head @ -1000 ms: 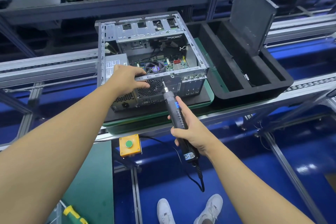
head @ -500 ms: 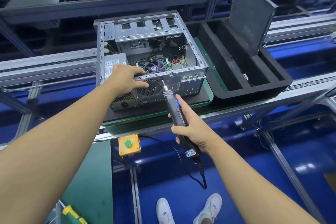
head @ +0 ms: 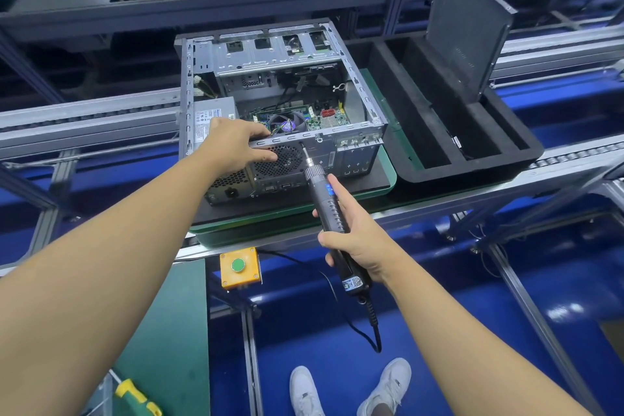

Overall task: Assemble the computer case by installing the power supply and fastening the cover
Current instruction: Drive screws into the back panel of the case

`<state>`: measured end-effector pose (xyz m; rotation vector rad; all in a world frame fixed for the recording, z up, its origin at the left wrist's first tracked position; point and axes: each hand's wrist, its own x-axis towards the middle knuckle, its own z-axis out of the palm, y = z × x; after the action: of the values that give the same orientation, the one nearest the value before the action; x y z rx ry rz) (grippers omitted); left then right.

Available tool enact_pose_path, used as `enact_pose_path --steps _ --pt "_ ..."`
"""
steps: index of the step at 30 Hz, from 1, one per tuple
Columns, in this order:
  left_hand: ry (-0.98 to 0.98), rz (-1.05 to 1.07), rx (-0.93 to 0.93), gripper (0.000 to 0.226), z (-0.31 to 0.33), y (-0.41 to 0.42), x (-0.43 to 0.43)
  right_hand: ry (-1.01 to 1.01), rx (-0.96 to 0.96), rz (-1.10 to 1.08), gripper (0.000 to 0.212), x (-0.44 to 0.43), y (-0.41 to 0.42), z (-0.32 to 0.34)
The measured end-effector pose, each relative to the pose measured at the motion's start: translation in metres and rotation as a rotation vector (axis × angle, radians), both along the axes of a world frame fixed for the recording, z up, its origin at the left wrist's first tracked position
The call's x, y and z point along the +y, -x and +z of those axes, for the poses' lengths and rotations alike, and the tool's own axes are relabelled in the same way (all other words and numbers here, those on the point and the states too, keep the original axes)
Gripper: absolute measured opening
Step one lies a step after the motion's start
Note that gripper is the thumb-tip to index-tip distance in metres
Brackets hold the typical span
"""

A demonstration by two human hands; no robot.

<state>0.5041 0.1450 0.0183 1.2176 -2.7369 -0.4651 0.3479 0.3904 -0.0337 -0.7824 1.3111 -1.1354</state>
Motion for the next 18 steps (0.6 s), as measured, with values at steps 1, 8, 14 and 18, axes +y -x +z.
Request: enact_pose_path --steps 1,8,14,18 --pt "0.000 -0.003 0.003 0.065 0.0002 0.0000 0.0002 -0.001 -0.003 -0.003 0.101 -0.0001 -0.0008 0.0003" --pt "0.003 0.003 0.017 0.064 0.0002 0.0004 0.0005 -0.003 -0.001 0.001 0.104 -0.0002 -0.0041 0.0039" --pt "-0.006 0.000 -0.002 0.070 0.0000 0.0003 -0.0007 -0.010 0.032 0.011 0.104 0.0007 -0.0032 0.0078" --pt "-0.001 -0.004 0.003 0.071 -0.0013 -0.0002 -0.0023 -0.006 0.039 0.017 0.104 0.0012 -0.0042 0.0090"
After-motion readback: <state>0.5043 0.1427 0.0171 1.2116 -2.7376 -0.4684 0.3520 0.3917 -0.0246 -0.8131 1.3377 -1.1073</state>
